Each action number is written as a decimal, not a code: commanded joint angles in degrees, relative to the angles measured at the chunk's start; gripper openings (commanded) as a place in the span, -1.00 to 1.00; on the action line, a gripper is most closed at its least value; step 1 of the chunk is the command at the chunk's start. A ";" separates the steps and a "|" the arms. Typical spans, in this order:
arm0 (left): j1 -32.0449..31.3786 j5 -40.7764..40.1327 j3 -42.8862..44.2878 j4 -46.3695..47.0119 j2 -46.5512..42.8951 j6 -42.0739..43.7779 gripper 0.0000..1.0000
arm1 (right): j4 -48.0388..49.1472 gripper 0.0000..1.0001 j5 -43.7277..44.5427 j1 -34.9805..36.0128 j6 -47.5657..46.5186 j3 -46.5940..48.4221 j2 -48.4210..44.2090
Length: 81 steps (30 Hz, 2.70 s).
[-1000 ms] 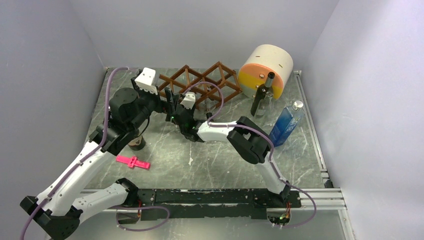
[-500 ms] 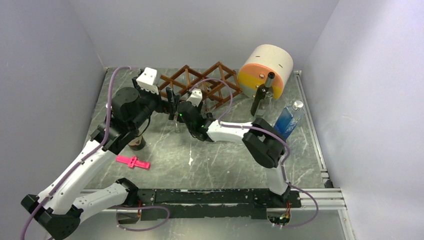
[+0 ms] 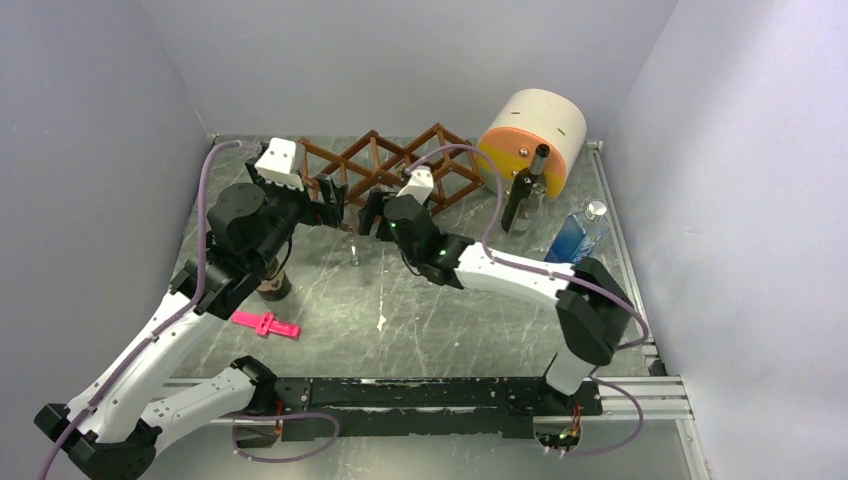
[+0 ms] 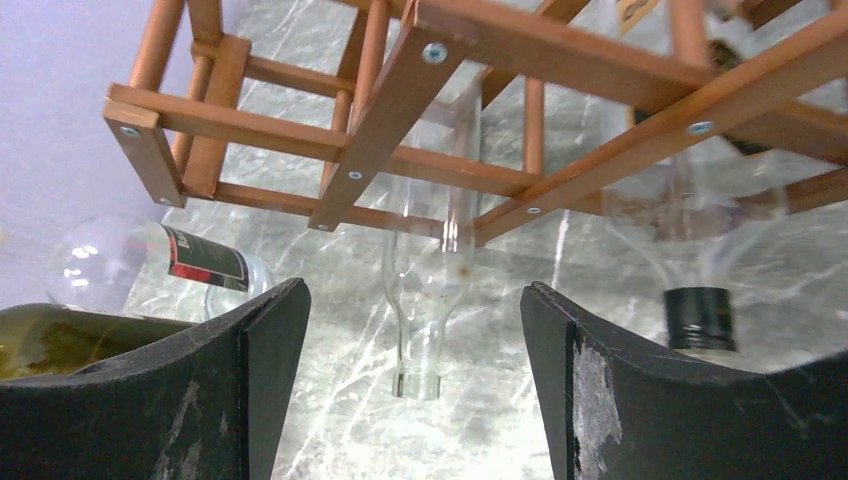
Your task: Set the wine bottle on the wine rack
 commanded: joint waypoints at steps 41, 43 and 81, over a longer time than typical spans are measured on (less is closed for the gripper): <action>0.46 4.96 -1.32 3.74 0.52 -1.56 0.87 | -43.10 0.44 32.38 -25.97 -5.31 2.86 -21.22; 0.51 5.05 -1.38 3.82 0.71 -1.61 0.86 | -39.85 0.44 30.07 -26.69 -7.57 0.59 -21.52; 0.43 5.93 -1.33 3.40 3.56 -1.26 0.86 | -20.64 -0.32 16.25 -30.36 -28.40 -9.27 -24.03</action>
